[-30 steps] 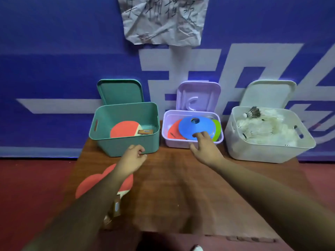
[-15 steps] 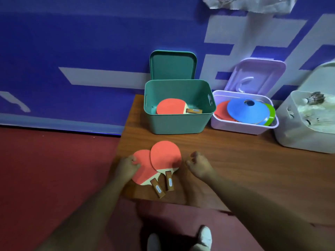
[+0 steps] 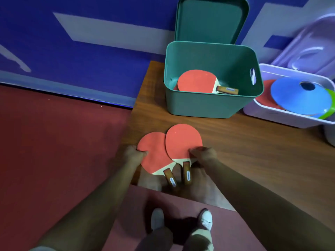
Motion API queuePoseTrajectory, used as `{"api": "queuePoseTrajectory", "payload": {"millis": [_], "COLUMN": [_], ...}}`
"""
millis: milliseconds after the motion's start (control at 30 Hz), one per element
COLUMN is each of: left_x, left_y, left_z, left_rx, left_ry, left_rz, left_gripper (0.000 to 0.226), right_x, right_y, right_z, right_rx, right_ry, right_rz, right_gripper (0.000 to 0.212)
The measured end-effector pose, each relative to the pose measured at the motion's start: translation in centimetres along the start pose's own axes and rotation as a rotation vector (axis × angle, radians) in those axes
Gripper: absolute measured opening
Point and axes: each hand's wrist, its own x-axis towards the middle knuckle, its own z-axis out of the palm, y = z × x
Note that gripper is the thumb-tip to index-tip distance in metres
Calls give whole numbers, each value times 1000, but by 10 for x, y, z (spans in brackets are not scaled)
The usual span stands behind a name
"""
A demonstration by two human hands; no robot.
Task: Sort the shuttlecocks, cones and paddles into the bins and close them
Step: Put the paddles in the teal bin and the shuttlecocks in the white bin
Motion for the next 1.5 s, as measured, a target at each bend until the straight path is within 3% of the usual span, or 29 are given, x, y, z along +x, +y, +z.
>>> {"api": "queuePoseTrajectory", "payload": {"millis": [67, 167, 467, 567, 800, 1067, 1167, 1233, 1333, 1500], "left_x": [0, -4, -43, -64, -89, -91, -87, -82, -74, -65], "left_y": [-1, 1, 51, 81, 154, 239, 262, 273, 286, 307], "left_z": [-1, -6, -53, -89, -158, -129, -106, -89, -70, -42], "left_rx": [-126, -377, -532, -655, -801, -981, -1033, -1114, -1174, -1187], "left_ry": [-3, -75, -210, -256, -205, -423, -500, -526, -575, -629], "left_rz": [-4, -20, 165, 241, 415, 432, 413, 372, 360, 364], "left_gripper": [21, 11, 18, 30, 28, 27, 23, 29, 41, 45], "right_x": [2, 3, -64, -100, -159, -131, -102, -79, -41, 5], "right_y": [-2, -2, -63, -92, -160, -231, -253, -265, -275, -288], "right_z": [-3, -13, -69, -90, -133, -153, -154, -159, -166, -172], "right_rx": [46, 132, 257, 308, 348, 437, 387, 273, 48, -58], "right_ry": [-2, -56, -149, -112, 27, -45, -79, -5, 73, -129], "right_rz": [35, 8, -261, -369, -519, -541, -550, -588, -674, -614], "right_gripper": [16, 19, 17, 11, 11, 18, 14, 14, 27, 37]}}
